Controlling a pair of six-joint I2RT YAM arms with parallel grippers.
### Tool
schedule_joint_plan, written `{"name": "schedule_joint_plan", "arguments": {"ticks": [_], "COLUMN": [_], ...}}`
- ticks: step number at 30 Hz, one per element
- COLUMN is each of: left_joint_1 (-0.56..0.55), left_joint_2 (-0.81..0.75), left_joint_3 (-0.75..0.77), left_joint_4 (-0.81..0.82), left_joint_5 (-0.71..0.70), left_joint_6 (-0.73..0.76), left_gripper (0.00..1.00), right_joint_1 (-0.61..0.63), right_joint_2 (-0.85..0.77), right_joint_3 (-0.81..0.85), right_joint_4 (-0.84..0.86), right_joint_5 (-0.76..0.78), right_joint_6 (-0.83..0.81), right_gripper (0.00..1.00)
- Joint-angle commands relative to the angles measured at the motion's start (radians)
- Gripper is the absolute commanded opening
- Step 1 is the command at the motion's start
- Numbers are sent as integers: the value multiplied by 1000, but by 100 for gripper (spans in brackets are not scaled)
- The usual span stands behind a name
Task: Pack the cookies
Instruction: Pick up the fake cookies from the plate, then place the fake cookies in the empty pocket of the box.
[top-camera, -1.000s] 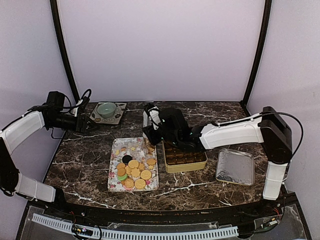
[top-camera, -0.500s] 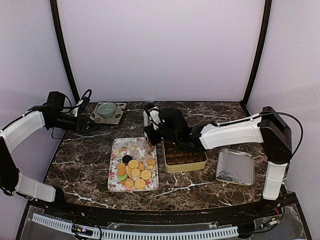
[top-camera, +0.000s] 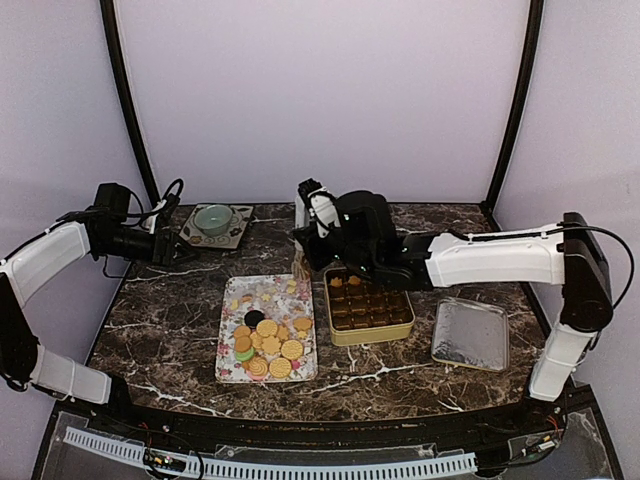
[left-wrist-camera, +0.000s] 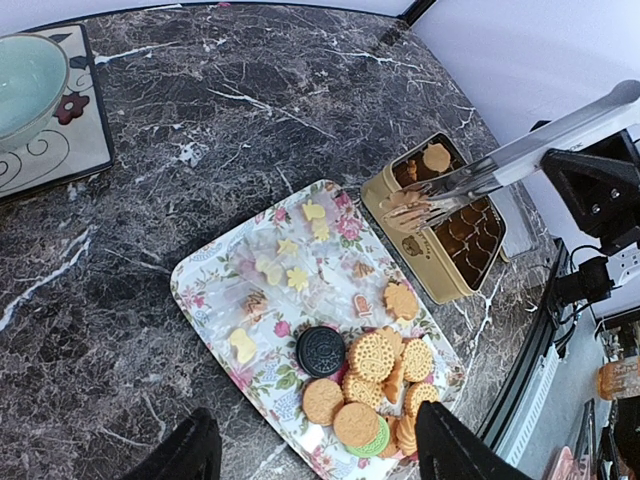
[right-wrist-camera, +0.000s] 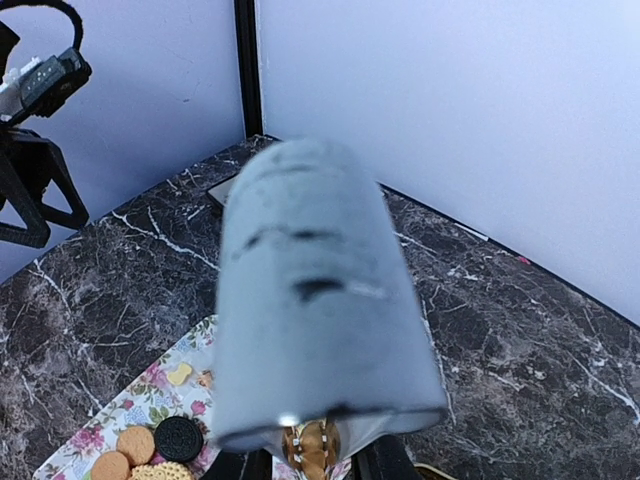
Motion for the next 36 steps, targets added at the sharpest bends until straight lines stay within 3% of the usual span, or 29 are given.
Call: {"name": "schedule_joint_plan", "arguments": {"ticks": [1,15,36], "left_joint_1": [5,5,4], "left_joint_2": [-5,-5,0], "left_joint_3": [19,16,24], "left_joint_4": [-12,0,1], "left_joint_5": [23,24,32], "left_joint_6": [-4,-6,-16], "left_gripper": [69,69,71], "right_joint_1": [-27,-220,-297], "right_joint_2": [-123,-464,-391], "right_joint_3": [-5,-361,-381], "right_joint_4": [24,-38,11], "right_joint_5": [58,122,72], "right_joint_6": [-46,1,16], "right_gripper": [20,20,24]}}
